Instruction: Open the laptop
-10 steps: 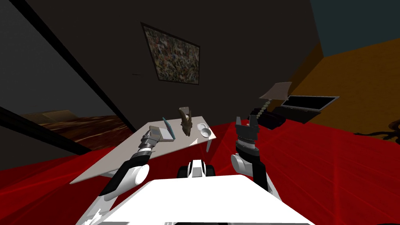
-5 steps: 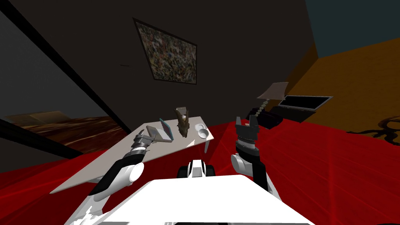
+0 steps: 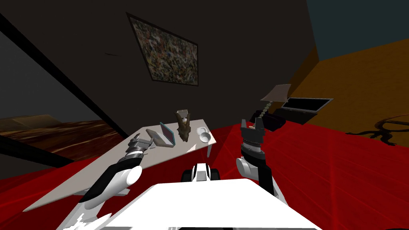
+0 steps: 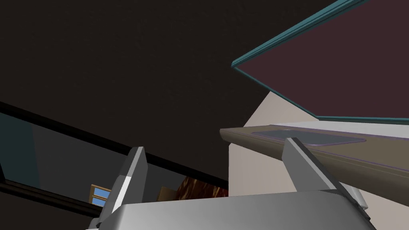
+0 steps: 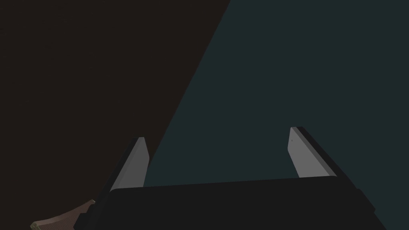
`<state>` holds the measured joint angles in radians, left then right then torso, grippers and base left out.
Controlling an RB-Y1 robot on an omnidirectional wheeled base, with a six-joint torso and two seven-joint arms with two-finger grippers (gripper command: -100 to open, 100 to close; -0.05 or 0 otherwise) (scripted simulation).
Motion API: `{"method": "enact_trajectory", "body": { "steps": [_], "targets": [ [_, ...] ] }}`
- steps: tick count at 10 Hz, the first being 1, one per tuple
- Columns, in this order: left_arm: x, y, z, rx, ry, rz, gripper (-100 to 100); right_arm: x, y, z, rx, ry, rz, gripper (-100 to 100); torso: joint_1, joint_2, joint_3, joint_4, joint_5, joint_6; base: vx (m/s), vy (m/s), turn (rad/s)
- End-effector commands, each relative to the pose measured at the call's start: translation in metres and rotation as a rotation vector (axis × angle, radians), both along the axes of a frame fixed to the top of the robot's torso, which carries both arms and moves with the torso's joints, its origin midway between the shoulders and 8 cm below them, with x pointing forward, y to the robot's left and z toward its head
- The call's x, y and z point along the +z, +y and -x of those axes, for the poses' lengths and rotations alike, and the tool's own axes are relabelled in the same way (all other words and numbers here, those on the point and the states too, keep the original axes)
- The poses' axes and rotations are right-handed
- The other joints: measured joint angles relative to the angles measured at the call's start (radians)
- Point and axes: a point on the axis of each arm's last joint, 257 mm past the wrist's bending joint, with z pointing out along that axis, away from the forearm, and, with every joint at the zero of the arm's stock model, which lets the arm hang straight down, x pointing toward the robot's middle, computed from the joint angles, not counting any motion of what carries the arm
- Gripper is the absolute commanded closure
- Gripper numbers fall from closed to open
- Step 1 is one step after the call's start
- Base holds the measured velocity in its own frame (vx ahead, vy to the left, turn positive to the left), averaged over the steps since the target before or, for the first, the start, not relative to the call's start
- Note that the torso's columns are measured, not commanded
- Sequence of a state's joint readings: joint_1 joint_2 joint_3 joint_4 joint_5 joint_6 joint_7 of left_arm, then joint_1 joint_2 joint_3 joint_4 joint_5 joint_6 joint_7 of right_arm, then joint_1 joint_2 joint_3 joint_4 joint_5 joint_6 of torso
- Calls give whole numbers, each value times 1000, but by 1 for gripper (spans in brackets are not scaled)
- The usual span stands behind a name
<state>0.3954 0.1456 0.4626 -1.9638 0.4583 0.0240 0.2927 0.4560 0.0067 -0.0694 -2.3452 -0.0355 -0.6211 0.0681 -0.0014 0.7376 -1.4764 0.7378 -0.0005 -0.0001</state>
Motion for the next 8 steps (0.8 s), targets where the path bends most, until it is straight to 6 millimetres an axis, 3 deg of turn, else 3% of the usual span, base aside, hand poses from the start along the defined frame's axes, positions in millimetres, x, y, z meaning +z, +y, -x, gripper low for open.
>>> {"method": "enact_trajectory", "body": {
  "steps": [1, 8],
  "targets": [
    [5, 22, 10, 46, -1, 14, -100, 0, 0, 0, 0, 0, 0, 0, 1, 1, 1, 0, 0, 0, 43, -83, -41],
    [20, 78, 35, 153, -9, 36, -100, 0, 0, 0, 0, 0, 0, 0, 2, 0, 0, 0, 1, 0, 42, -80, -31]
  ]
}}
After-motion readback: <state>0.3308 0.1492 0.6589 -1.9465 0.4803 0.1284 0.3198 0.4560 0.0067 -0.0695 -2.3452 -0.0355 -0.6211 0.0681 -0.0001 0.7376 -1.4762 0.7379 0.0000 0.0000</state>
